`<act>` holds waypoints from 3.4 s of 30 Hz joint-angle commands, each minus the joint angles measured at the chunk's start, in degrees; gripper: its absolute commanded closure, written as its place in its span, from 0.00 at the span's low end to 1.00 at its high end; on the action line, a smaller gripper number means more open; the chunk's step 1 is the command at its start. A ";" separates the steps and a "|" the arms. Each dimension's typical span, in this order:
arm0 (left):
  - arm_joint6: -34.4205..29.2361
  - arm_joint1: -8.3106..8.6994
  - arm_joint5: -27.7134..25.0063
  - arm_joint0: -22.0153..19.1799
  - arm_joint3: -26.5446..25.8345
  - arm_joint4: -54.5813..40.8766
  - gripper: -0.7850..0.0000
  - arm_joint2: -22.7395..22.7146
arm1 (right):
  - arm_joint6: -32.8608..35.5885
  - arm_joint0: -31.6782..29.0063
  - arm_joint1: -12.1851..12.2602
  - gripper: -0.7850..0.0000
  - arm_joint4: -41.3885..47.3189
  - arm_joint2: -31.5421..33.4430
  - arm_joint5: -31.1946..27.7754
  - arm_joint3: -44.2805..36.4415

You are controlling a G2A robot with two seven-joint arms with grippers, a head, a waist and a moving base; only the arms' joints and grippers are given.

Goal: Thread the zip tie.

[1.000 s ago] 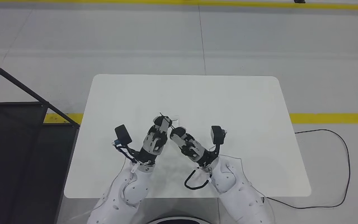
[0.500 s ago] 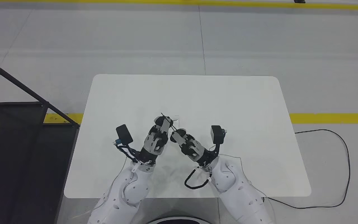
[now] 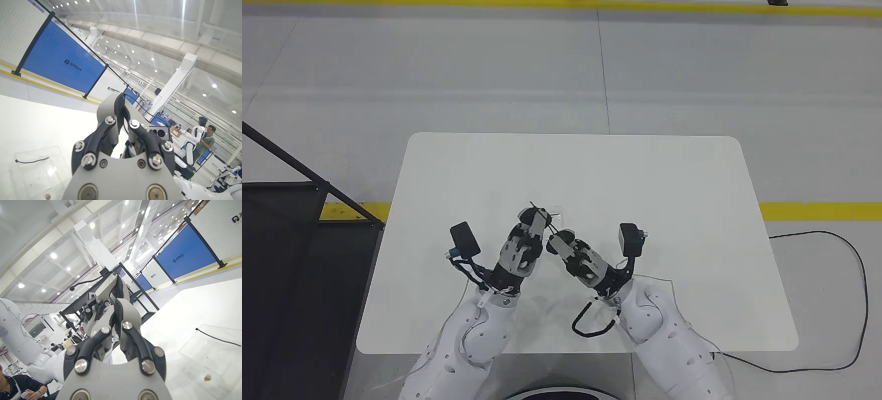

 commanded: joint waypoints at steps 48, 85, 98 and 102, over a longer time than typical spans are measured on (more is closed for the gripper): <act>-0.15 -0.69 -1.30 0.29 0.44 0.52 1.00 -0.84 | -2.65 0.62 0.93 0.78 0.39 -1.37 0.00 0.19; -4.85 -0.29 -5.35 2.65 -1.09 -4.49 0.00 -4.38 | -2.99 0.54 2.64 1.00 9.26 -1.60 0.00 -2.23; -42.03 3.26 -8.46 5.12 -8.23 -41.55 0.00 -14.65 | 33.01 0.23 8.77 1.00 40.09 -0.42 0.00 -7.51; -56.34 4.64 -5.56 3.88 -8.42 -50.31 0.00 -17.73 | 44.99 -0.10 10.24 1.00 49.57 0.52 0.00 -7.94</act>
